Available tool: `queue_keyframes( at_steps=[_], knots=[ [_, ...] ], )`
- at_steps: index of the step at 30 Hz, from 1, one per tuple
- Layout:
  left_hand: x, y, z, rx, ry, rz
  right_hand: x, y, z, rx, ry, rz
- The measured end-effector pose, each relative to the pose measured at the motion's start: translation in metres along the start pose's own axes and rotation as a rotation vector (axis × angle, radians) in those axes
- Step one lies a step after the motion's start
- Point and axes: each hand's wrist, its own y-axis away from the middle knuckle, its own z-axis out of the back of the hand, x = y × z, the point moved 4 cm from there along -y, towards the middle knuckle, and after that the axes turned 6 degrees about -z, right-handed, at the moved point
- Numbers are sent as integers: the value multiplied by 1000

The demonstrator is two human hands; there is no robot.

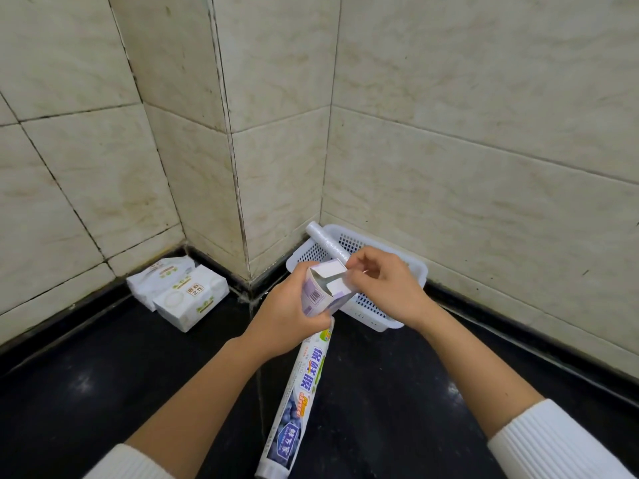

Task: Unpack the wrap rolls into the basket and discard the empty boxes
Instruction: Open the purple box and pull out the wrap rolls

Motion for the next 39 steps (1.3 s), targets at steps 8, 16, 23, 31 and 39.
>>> queue_keyframes(
  at_steps=[8,16,23,31,39],
  knots=[
    [-8,0,-9,-13,-102,-65,2,10,-9,-32,-63,-13],
    [-2,-1,-8,0,-84,-35,1,12,-5,-36,-77,-19],
    [2,-3,-3,-69,4,-2,-5,16,-1,82,-136,-21],
    [6,-4,-7,25,-13,-4,0,17,-1,180,7,55],
    [-1,-3,-7,82,-66,-41,2,7,4,119,191,108]
  ],
)
